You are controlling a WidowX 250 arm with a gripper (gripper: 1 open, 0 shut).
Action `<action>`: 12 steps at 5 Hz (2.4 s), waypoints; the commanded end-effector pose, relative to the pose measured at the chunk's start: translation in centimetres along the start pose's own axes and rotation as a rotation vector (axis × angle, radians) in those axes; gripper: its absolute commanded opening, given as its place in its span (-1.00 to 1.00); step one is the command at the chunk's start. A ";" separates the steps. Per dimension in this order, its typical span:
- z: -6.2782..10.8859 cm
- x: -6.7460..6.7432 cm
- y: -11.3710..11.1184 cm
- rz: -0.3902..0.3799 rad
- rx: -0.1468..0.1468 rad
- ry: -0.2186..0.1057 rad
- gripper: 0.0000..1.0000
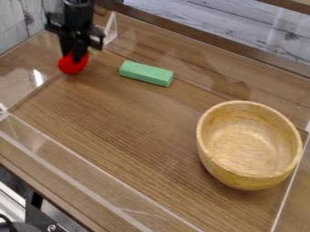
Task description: Move the red fruit to the left side of the table
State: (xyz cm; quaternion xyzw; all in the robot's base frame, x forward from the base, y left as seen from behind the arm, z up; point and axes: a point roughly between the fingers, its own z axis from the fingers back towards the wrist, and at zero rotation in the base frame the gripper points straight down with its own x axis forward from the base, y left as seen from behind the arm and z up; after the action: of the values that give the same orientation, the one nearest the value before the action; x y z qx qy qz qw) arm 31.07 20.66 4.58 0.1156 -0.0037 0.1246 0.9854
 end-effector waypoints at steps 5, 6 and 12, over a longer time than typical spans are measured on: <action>-1.2 2.4 -0.4 0.051 -0.051 -0.045 1.00; 0.6 2.3 0.4 0.091 -0.060 -0.056 1.00; 4.3 1.5 0.1 0.385 -0.067 -0.047 1.00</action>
State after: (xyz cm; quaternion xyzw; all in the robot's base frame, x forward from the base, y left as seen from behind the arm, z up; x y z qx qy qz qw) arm 31.70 19.77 5.08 0.0710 -0.0006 0.3024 0.9505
